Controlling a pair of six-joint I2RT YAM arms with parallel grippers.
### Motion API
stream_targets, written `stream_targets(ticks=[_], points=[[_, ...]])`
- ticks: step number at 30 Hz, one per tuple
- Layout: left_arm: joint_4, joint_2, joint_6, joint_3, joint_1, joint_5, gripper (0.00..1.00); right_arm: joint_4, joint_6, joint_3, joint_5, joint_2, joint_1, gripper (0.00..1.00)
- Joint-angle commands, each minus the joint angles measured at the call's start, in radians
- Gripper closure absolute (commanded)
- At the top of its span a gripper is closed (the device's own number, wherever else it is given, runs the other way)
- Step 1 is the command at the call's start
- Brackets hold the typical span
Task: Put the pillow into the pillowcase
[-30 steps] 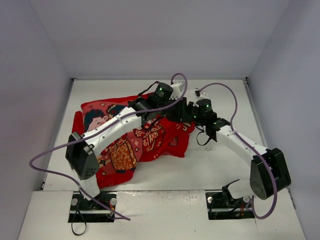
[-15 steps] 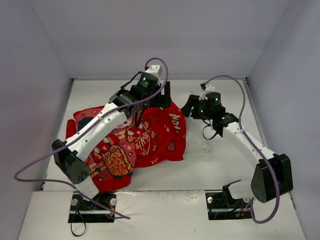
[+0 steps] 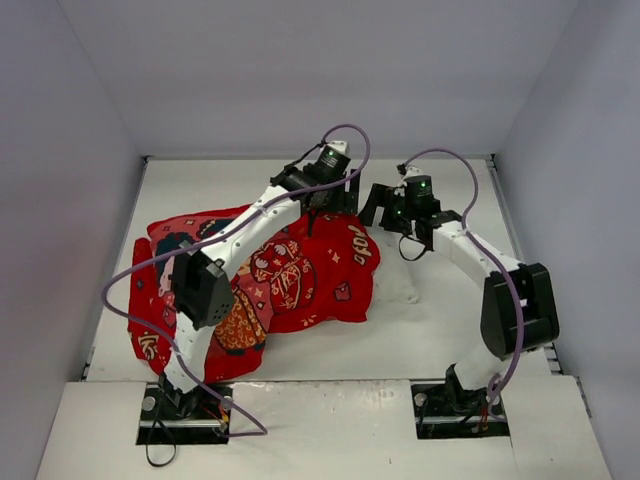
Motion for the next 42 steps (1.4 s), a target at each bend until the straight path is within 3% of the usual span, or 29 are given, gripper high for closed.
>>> stream_targets(ticks=[1,4,5,6,9,16,21,27,33,42], points=[[-0.023,-0.001,0.01,0.06,0.003,-0.017,0.25,0.072,0.007,0.015,-0.037,0.018,-0.003,0.11],[-0.051,0.036,0.01,0.075,0.016,-0.026,0.25,0.101,0.001,-0.023,-0.095,0.026,0.0,0.47],[-0.057,0.042,0.01,0.077,0.02,-0.028,0.25,0.106,0.001,-0.035,-0.099,0.019,0.007,0.91],[-0.066,0.045,0.01,0.077,0.029,-0.029,0.25,0.109,-0.001,-0.049,-0.096,0.008,0.013,1.0],[-0.068,0.032,0.016,0.051,0.04,-0.043,0.25,0.112,-0.008,-0.108,-0.085,-0.055,0.046,1.0],[-0.063,-0.036,0.104,0.002,0.045,-0.069,0.25,0.153,0.067,-0.302,0.151,-0.352,0.216,1.0],[-0.069,-0.077,0.096,-0.037,0.049,-0.006,0.25,0.173,0.137,-0.431,0.193,-0.484,0.259,1.0],[-0.08,-0.166,0.049,-0.142,0.043,0.013,0.25,0.176,0.136,-0.465,0.205,-0.485,0.259,1.0],[-0.08,-0.178,-0.014,-0.141,0.031,0.139,0.25,0.184,0.105,-0.444,0.197,-0.436,0.259,1.0],[-0.08,-0.162,-0.051,-0.147,0.014,0.201,0.25,0.198,0.111,-0.451,0.184,-0.42,0.259,1.0]])
